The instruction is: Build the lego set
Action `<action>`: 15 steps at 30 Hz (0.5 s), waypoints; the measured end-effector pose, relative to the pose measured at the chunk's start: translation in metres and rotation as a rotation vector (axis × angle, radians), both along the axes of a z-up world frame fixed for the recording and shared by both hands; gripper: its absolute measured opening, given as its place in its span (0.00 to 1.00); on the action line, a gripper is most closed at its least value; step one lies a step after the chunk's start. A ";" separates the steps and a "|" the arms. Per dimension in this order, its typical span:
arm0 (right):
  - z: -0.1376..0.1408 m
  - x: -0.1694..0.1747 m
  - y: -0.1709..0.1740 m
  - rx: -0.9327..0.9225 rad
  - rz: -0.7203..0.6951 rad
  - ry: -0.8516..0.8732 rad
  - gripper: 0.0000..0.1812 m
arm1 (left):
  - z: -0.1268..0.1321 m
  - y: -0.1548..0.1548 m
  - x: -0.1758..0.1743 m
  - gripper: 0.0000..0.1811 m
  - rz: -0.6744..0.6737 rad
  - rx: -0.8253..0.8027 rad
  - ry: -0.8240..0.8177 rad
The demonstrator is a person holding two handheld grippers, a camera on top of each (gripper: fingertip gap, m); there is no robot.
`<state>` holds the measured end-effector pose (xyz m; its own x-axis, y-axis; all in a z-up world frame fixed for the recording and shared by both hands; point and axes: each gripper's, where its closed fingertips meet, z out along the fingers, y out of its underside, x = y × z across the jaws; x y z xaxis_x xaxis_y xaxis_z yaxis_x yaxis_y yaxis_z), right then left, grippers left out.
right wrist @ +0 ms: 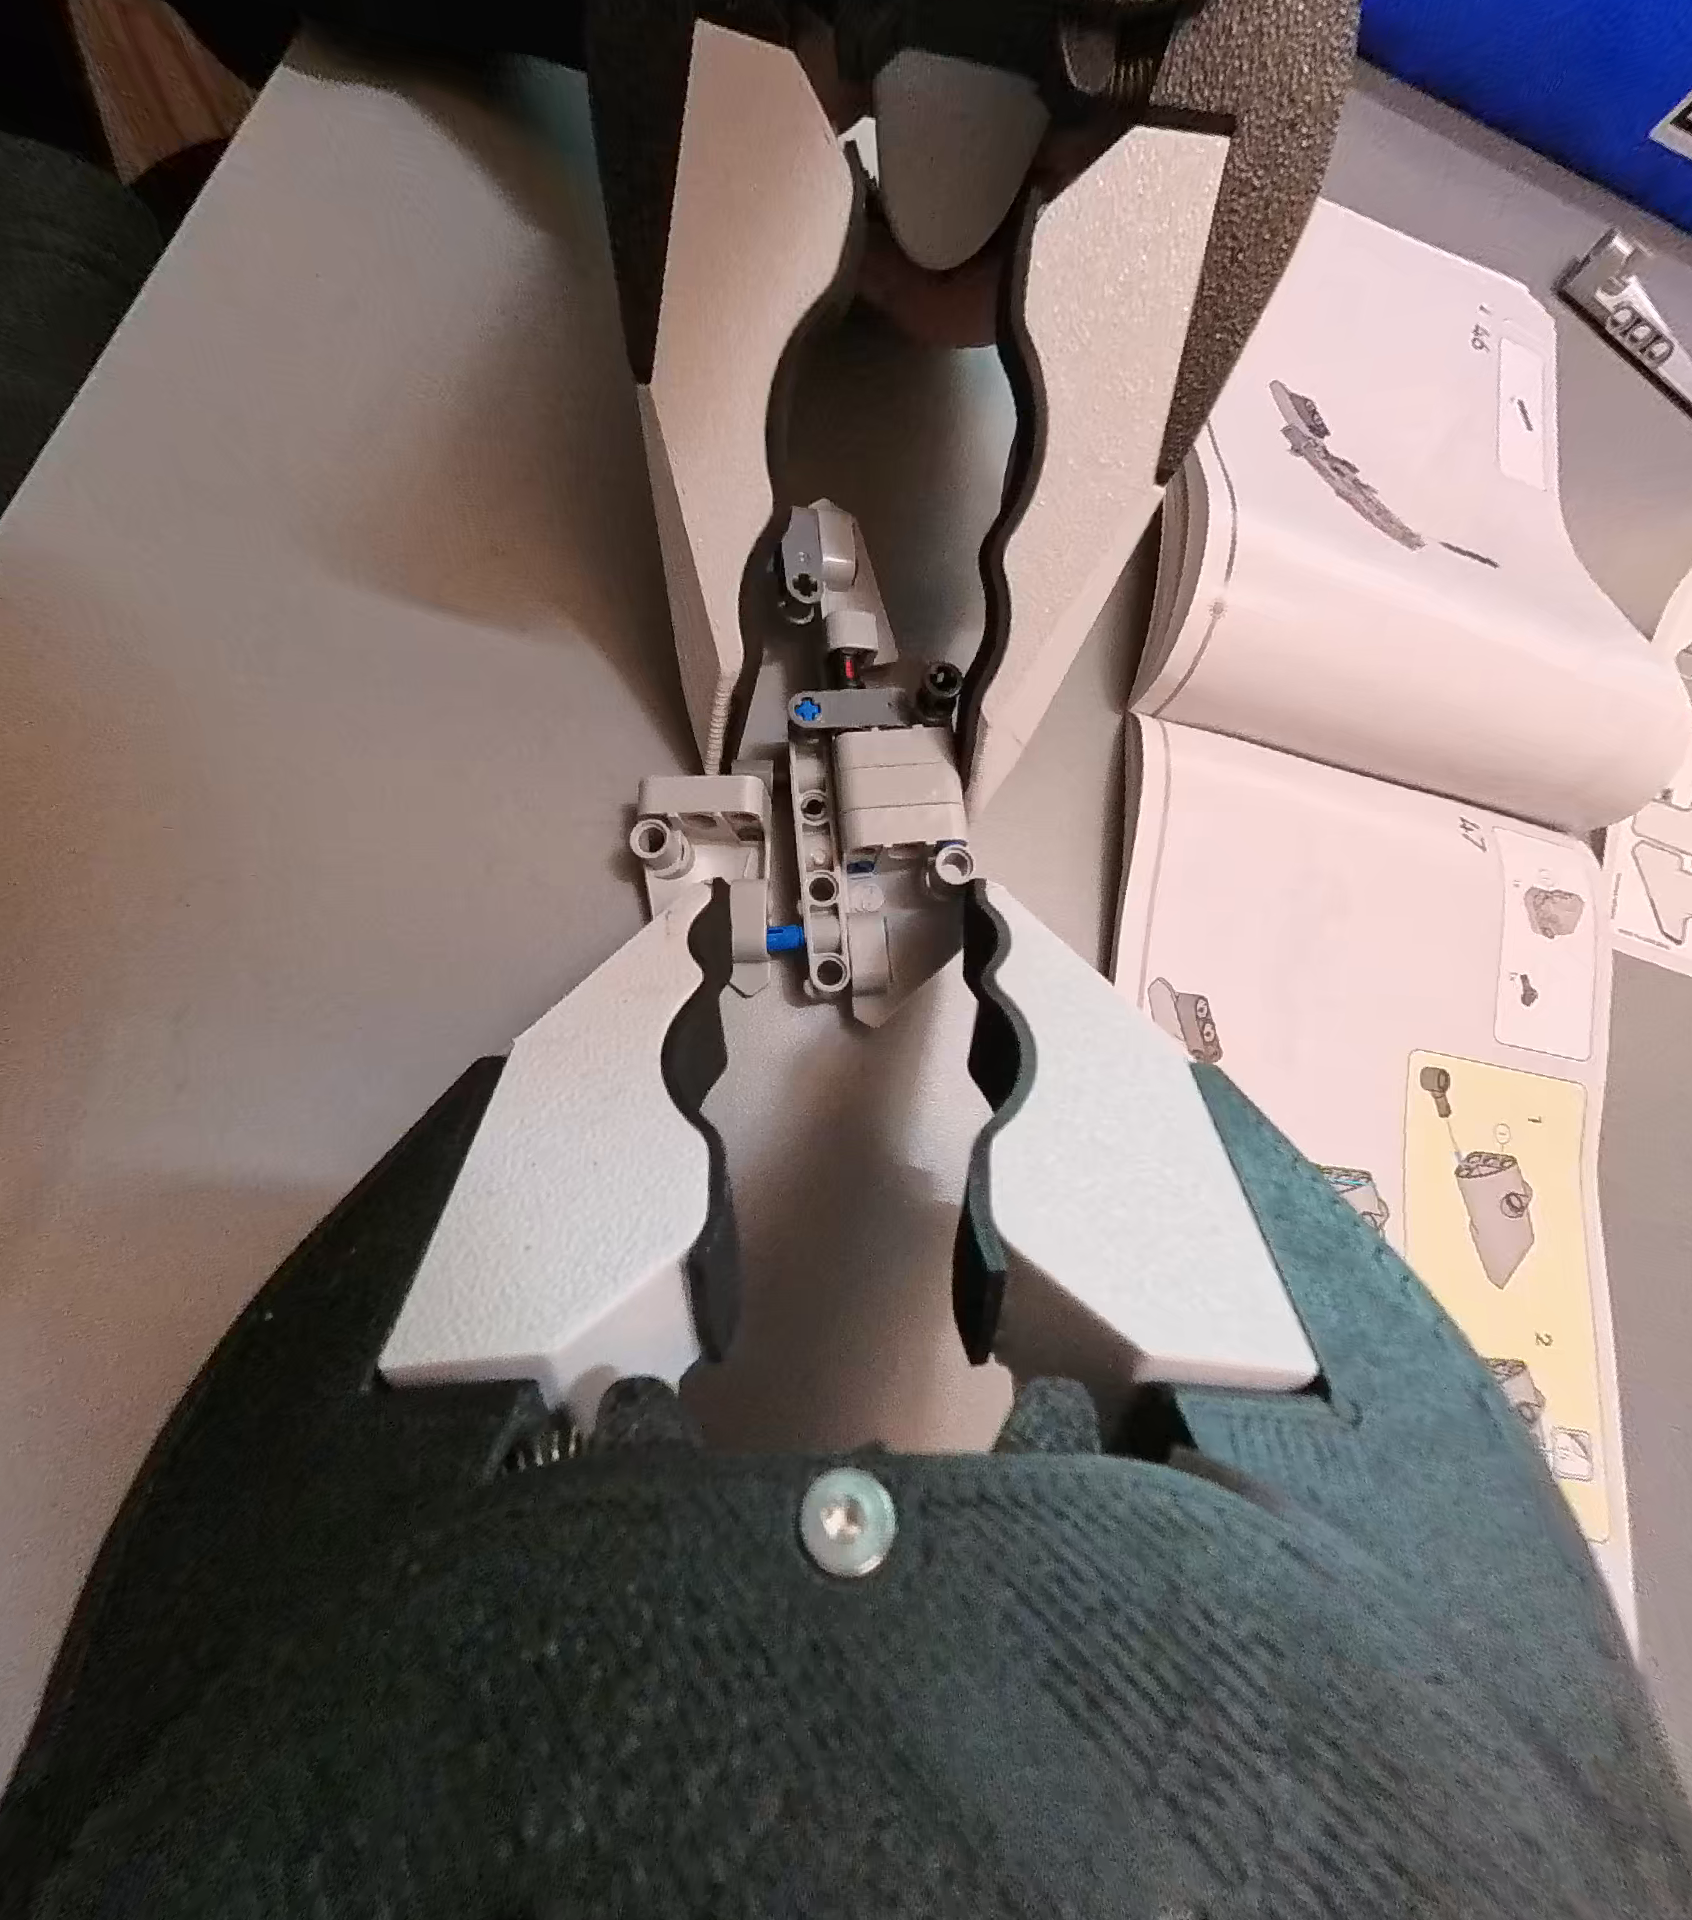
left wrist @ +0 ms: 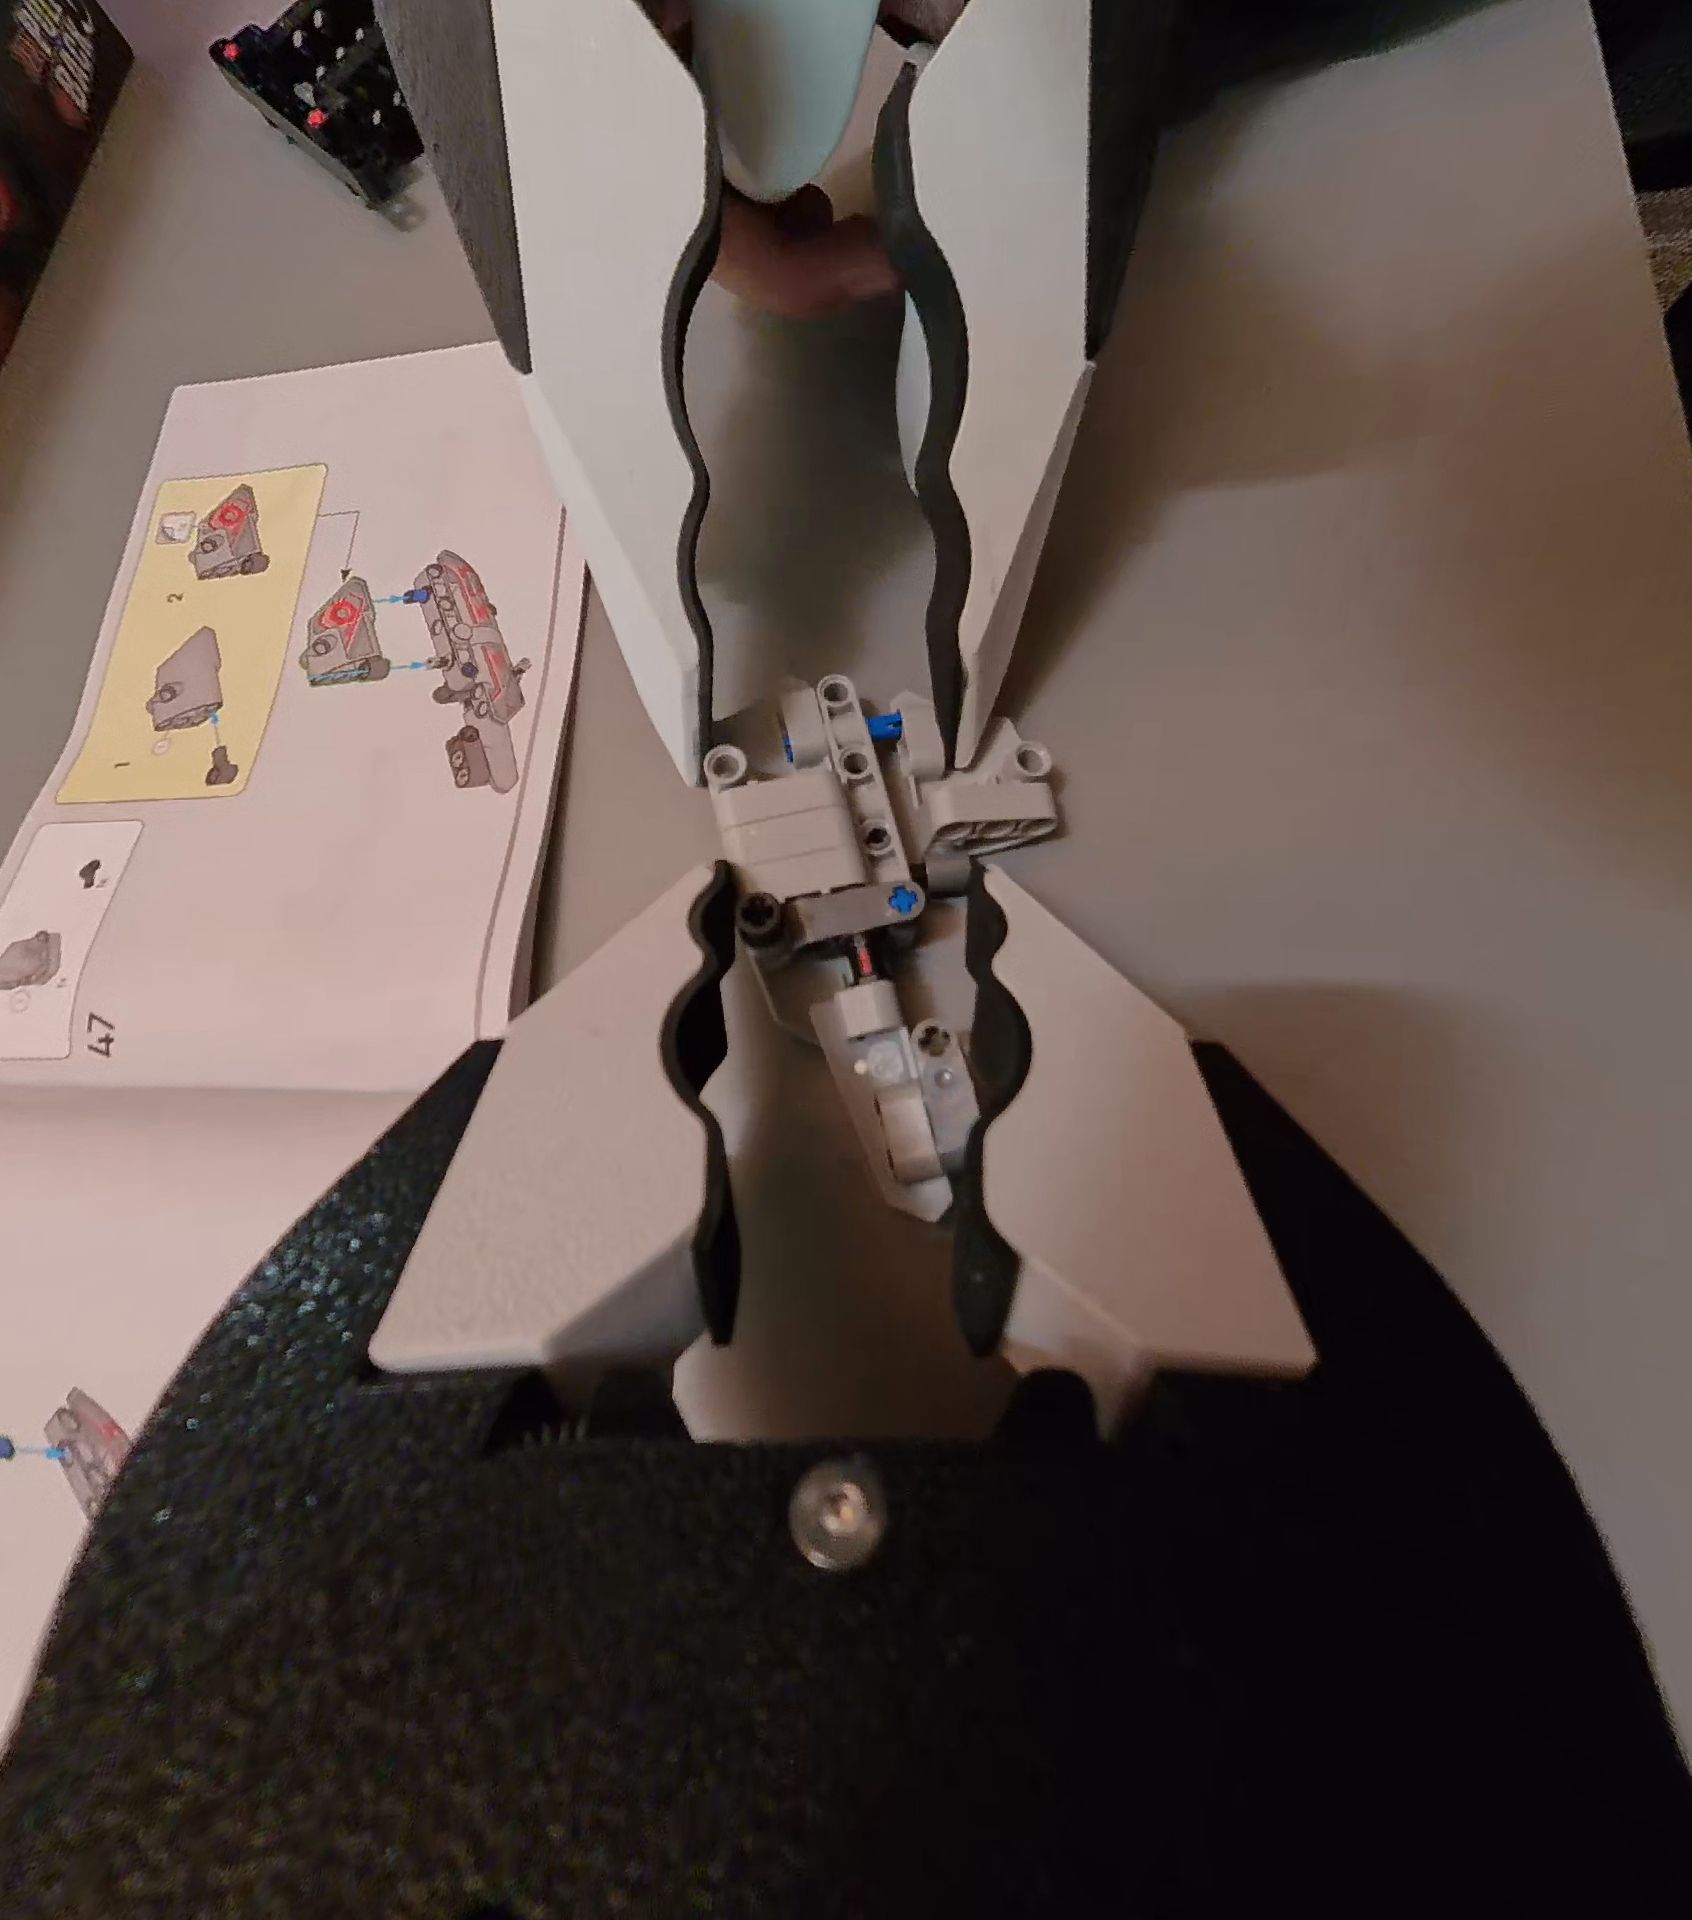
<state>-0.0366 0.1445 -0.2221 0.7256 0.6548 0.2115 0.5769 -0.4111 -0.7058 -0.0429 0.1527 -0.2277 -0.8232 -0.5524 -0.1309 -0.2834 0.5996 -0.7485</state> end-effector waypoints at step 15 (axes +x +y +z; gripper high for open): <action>0.001 -0.001 -0.003 0.016 0.046 0.029 0.25 | 0.000 -0.001 -0.002 0.23 -0.014 -0.012 0.022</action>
<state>-0.0381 0.1418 -0.2215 0.7005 0.6847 0.2013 0.5742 -0.3731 -0.7288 -0.0445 0.1516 -0.2282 -0.8337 -0.5420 -0.1059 -0.2915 0.5947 -0.7492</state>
